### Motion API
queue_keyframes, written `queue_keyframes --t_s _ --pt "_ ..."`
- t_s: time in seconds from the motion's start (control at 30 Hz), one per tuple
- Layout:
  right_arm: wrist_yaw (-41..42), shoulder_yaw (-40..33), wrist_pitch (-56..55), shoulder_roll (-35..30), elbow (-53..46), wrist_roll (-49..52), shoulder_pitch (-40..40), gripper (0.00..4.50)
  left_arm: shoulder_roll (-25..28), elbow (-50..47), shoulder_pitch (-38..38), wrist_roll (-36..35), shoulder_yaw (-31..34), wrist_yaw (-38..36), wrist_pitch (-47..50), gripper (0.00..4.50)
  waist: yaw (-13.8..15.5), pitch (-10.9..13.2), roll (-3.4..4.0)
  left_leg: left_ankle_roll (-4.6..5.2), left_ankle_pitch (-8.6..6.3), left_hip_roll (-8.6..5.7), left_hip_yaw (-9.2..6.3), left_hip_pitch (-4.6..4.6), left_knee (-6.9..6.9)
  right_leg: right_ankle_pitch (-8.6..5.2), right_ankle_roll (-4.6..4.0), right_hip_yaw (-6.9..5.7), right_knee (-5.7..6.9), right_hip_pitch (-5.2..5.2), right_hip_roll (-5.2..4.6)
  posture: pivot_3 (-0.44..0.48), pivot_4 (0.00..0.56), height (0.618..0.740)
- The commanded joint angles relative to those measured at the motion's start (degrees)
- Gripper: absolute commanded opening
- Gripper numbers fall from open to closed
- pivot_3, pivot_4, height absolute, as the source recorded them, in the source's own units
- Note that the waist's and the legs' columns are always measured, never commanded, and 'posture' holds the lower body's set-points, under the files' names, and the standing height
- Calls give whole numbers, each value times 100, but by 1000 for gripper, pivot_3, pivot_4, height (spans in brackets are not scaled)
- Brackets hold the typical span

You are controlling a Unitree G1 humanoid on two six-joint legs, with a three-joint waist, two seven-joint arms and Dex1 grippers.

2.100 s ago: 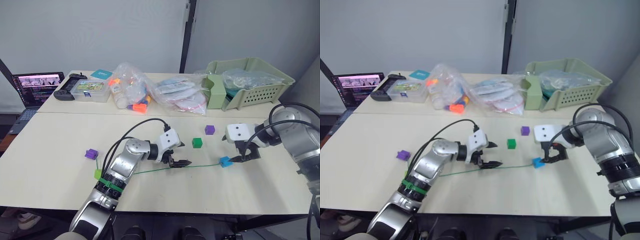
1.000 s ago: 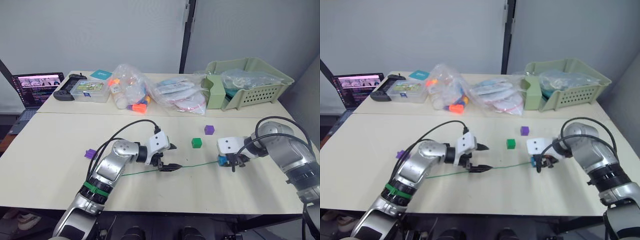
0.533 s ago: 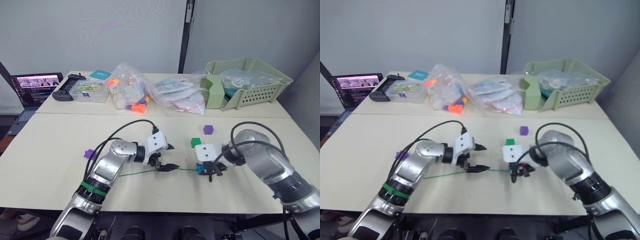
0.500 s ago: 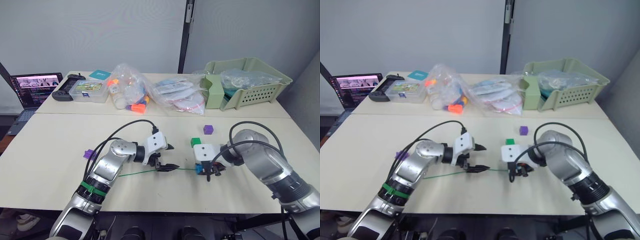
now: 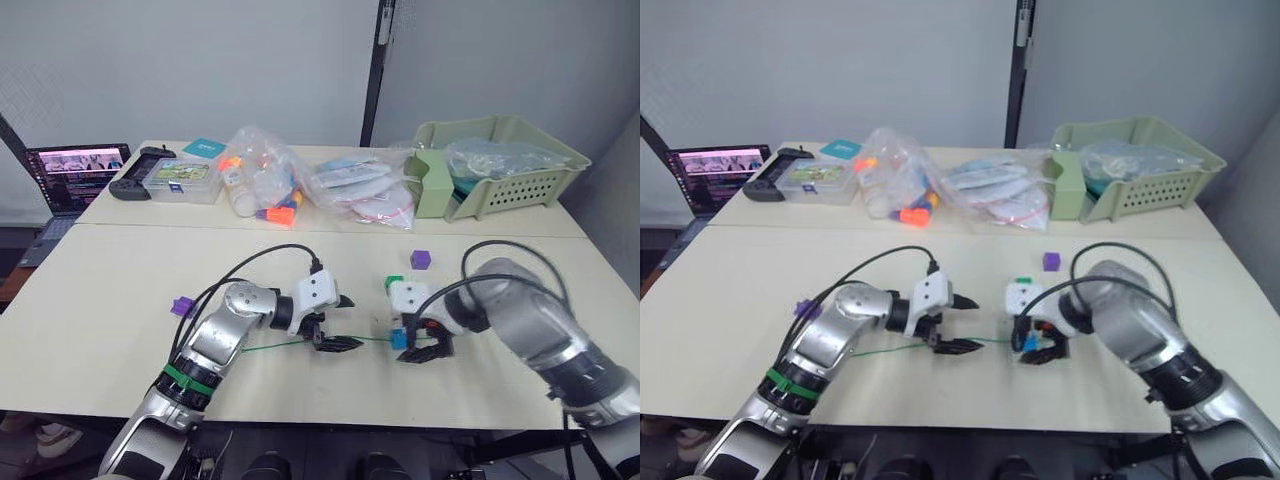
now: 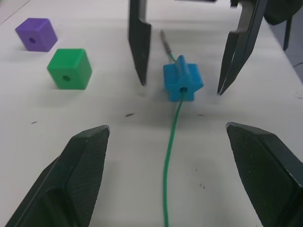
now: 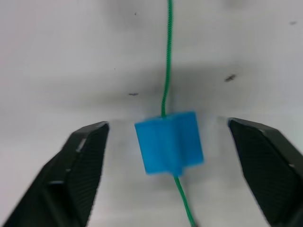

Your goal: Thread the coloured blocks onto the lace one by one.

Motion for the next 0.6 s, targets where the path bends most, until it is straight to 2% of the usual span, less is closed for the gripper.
queue_keyframes --t_s 0.03,0.3,0.6 --pt "-69 -691 245 -448 -283 351 202 4461 -239 164 -230 -37 -79 -26 -333 4144 24 0 -1 0 0 1 0 -1 0 0 0 -1 -3 0 0 0 150 737" --pt "-459 -2077 815 -1307 -867 1010 1566 4461 -1171 1387 -754 316 -462 206 -876 4144 57 0 0 1 0 3 9 -9 -1 0 1 2 -37 8 3 0 150 737" --pt "-1092 -2834 1159 -1446 -1393 1507 2574 4461 -1715 2351 -985 706 -675 392 -1222 4144 13 1 -2 3 -1 3 6 -15 -2 -1 3 3 -39 6 6 0 150 737"
